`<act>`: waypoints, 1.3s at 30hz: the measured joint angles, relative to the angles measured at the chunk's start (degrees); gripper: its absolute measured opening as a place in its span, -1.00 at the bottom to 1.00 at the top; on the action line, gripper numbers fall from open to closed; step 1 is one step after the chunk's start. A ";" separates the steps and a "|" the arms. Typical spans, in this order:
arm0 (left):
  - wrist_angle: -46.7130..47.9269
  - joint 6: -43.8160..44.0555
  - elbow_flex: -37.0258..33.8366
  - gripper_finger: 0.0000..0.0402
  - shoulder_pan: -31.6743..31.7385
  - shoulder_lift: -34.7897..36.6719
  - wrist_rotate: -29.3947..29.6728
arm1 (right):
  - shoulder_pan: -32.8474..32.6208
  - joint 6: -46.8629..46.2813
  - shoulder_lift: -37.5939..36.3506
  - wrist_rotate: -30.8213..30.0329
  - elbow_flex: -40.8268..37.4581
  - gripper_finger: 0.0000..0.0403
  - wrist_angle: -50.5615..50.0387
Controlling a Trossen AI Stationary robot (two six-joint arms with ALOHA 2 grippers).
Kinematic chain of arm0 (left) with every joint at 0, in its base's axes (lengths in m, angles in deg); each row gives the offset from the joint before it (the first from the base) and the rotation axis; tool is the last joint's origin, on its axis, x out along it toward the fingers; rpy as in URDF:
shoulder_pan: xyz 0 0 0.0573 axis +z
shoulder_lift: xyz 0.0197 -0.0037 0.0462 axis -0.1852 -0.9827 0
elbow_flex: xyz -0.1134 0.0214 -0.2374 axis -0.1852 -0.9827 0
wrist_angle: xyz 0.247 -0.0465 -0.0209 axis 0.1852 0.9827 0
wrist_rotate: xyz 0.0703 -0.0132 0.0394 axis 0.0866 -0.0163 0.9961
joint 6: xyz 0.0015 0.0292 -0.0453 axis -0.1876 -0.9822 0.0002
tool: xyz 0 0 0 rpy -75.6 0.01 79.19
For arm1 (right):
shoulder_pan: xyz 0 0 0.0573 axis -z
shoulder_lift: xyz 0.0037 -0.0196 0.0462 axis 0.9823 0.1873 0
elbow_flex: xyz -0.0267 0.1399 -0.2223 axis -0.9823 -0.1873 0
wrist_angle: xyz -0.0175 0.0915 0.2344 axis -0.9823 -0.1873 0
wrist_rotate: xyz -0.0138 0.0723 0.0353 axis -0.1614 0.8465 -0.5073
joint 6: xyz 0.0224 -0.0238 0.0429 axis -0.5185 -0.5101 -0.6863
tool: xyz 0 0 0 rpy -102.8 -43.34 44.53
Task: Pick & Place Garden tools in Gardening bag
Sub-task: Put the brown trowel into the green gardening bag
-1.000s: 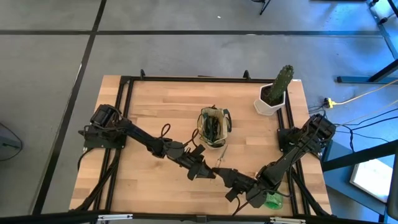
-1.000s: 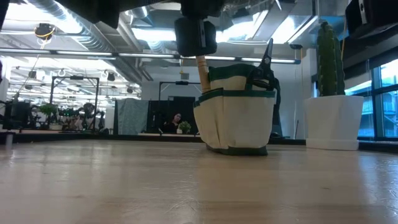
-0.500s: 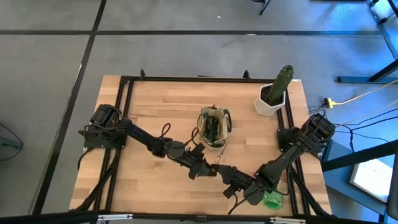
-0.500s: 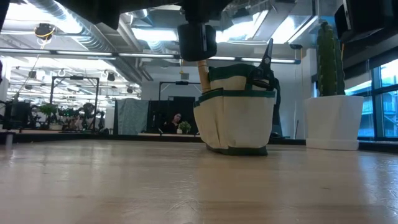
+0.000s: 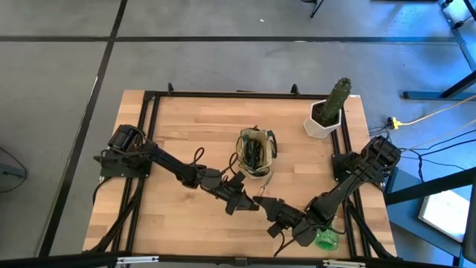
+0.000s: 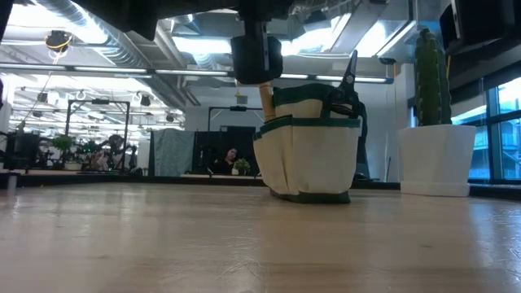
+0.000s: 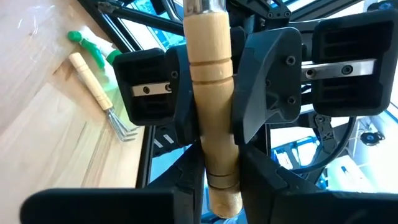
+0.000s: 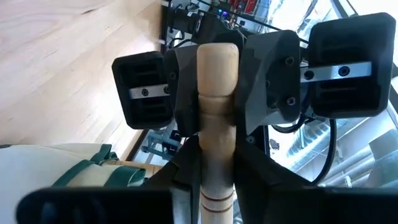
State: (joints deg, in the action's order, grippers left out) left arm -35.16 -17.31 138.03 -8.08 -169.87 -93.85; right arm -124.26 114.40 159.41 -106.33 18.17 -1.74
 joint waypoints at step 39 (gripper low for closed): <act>-3.27 -22.08 0.02 -0.68 -1.17 2.36 9.63 | -9.97 -25.50 -2.40 -13.22 -0.02 0.20 23.13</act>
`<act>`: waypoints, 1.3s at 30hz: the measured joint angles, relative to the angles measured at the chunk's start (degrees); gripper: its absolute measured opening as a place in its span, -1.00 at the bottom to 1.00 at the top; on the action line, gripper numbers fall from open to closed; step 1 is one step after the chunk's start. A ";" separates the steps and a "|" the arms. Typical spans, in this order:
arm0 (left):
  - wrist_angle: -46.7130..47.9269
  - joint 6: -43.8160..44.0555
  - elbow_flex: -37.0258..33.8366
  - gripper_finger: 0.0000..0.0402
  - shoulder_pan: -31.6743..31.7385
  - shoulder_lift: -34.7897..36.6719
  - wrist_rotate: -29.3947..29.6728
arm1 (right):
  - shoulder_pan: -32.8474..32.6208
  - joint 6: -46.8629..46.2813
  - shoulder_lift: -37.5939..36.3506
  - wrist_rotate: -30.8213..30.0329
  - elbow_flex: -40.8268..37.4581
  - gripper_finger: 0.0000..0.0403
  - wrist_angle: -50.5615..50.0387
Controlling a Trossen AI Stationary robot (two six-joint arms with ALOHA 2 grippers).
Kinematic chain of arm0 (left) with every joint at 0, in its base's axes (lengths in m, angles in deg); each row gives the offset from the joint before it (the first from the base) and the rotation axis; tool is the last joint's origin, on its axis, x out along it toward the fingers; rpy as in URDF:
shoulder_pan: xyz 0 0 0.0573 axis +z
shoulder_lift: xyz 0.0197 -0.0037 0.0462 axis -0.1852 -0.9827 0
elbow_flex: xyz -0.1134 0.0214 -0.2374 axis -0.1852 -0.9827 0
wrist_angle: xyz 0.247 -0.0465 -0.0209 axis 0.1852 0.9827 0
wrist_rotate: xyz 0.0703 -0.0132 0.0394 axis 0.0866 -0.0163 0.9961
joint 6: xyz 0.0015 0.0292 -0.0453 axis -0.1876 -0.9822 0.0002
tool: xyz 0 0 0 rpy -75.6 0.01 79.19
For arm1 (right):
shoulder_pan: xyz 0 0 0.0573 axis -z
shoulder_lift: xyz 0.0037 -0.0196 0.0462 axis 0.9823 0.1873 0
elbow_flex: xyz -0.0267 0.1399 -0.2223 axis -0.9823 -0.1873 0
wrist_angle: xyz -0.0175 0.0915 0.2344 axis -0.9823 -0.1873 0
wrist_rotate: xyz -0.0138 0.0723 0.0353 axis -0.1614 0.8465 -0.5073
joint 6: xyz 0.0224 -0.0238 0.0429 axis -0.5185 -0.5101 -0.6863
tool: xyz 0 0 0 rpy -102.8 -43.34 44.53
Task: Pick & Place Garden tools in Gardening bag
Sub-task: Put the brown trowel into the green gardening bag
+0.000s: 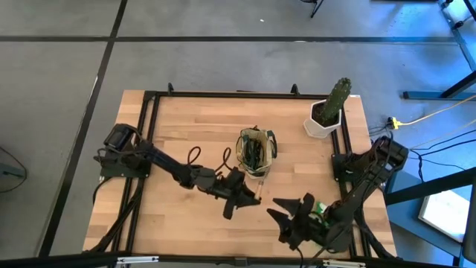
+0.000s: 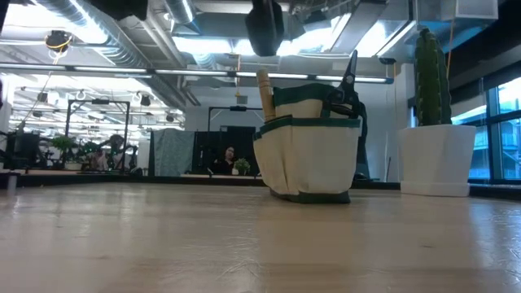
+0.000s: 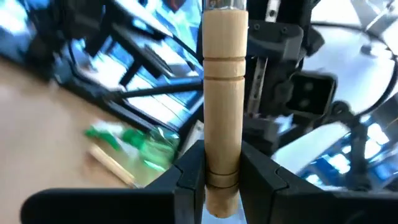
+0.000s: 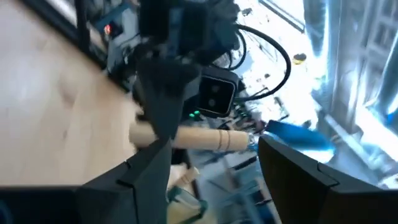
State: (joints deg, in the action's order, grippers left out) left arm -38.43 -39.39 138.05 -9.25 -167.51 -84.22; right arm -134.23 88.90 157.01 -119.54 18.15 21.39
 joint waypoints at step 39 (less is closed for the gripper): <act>3.68 -25.82 0.04 -0.68 20.72 4.88 -8.23 | 35.53 -55.18 -56.75 69.80 -40.54 0.21 -5.42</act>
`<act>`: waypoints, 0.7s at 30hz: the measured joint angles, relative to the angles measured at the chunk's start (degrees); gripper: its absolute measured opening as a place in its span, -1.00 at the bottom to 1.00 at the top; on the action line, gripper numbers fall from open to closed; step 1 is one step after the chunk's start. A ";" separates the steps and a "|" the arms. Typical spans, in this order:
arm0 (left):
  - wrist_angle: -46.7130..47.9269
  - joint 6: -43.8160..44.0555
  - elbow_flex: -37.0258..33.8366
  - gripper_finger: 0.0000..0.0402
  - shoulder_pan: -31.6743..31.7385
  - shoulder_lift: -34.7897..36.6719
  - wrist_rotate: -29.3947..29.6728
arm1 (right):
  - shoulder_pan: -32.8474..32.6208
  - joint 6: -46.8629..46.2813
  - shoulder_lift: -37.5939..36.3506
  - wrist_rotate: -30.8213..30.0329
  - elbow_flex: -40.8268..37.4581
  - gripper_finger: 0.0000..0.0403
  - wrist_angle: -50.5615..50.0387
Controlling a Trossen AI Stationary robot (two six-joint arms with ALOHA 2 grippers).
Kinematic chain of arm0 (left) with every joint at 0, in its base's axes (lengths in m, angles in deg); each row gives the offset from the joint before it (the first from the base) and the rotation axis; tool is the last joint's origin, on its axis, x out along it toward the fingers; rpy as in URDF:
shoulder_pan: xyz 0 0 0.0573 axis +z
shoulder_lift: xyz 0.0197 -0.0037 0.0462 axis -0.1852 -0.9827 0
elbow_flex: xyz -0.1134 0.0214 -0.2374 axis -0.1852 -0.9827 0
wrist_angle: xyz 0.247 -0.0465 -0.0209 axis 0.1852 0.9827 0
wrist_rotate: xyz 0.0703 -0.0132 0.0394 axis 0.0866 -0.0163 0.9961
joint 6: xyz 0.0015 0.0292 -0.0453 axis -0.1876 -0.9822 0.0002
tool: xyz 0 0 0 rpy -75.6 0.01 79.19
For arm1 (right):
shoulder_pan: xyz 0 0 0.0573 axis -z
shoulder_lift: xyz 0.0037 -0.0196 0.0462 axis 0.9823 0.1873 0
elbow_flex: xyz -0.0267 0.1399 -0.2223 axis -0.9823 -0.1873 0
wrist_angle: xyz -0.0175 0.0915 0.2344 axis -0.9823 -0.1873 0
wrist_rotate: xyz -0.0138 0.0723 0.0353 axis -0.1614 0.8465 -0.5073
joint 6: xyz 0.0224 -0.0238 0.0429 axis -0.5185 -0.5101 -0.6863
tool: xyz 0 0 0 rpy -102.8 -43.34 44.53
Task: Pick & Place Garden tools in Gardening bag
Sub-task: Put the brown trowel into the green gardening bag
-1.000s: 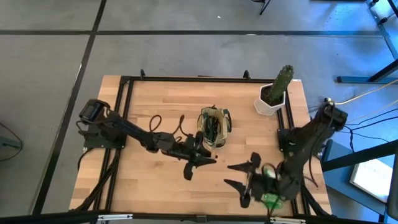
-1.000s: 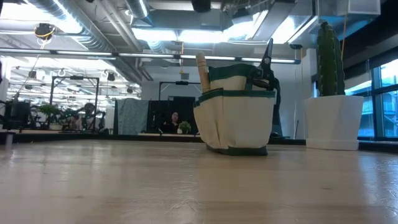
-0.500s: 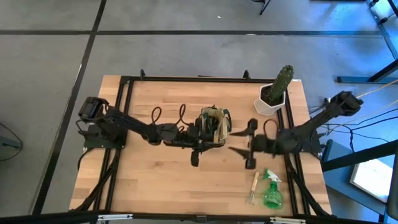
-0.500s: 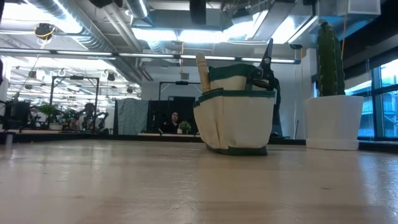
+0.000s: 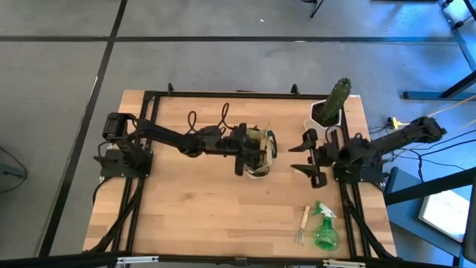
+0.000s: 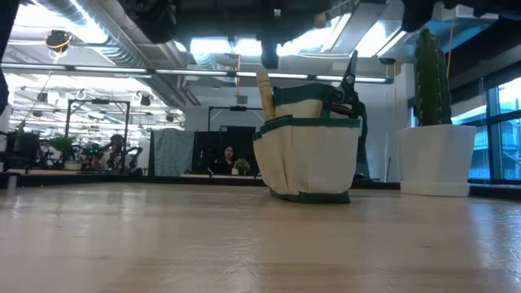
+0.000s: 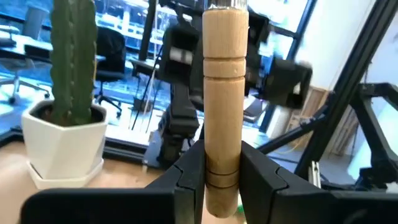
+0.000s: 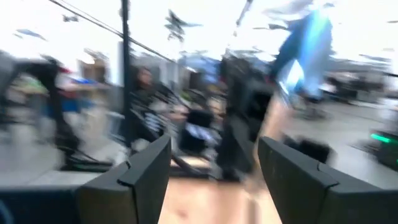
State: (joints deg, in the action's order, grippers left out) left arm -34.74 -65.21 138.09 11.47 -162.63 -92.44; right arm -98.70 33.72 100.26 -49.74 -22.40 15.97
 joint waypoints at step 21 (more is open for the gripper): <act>5.93 -4.30 6.19 -0.68 -3.77 -3.09 19.12 | 21.22 -2.06 0.20 17.66 2.16 0.09 -2.62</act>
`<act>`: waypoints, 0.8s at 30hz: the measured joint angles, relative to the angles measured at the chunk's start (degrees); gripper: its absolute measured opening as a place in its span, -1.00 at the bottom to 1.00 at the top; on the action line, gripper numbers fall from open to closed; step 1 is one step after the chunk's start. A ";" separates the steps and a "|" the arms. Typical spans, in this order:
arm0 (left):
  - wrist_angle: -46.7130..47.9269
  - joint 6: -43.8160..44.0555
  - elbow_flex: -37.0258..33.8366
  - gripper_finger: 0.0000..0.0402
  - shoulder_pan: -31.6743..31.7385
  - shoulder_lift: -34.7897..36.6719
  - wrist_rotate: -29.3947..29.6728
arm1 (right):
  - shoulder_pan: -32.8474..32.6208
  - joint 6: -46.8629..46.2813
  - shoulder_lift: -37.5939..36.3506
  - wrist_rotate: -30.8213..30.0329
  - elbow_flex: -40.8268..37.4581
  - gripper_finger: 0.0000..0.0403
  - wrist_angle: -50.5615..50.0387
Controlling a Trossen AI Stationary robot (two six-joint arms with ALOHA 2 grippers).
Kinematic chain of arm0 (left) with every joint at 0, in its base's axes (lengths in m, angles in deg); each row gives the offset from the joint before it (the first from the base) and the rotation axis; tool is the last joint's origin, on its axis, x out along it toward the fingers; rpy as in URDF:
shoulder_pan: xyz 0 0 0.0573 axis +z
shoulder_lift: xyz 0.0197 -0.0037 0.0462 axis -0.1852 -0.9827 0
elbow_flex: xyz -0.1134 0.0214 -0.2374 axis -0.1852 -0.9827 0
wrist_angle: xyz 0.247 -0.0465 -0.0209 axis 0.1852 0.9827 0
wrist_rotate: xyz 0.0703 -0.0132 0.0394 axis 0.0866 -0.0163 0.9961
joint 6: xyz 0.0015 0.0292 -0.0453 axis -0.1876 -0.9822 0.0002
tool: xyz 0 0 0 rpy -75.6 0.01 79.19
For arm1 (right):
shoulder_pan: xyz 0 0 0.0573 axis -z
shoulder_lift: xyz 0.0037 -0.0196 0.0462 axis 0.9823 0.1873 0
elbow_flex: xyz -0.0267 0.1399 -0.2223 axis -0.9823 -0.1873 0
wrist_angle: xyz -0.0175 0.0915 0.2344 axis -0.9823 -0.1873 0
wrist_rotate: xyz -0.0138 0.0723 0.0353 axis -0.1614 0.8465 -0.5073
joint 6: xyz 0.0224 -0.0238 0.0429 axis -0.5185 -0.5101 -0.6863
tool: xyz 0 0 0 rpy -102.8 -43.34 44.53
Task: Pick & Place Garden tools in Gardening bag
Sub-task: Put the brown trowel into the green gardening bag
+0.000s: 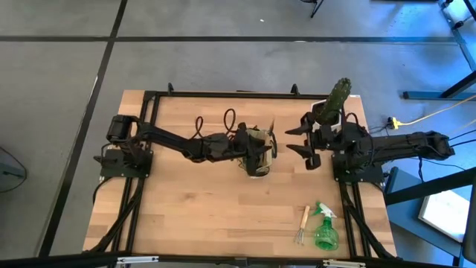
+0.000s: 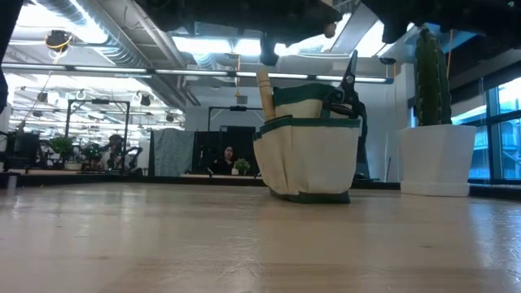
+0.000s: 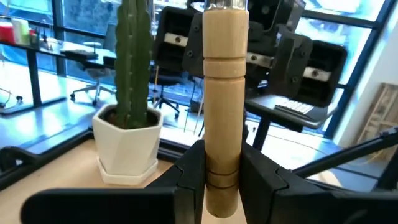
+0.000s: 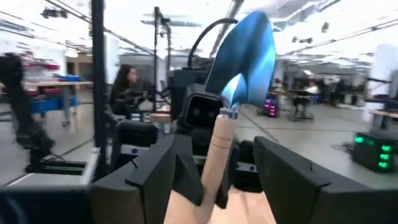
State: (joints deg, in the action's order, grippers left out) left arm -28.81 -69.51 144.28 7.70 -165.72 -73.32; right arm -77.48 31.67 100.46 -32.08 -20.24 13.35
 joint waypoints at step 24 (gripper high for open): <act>0.18 0.15 -0.02 -0.68 -0.42 -0.57 0.89 | 1.70 -7.74 10.27 0.79 6.43 0.09 -1.27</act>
State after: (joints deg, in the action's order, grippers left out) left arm -28.63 -69.36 144.26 7.28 -166.29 -72.43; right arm -75.78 23.93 110.73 -31.29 -13.81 12.08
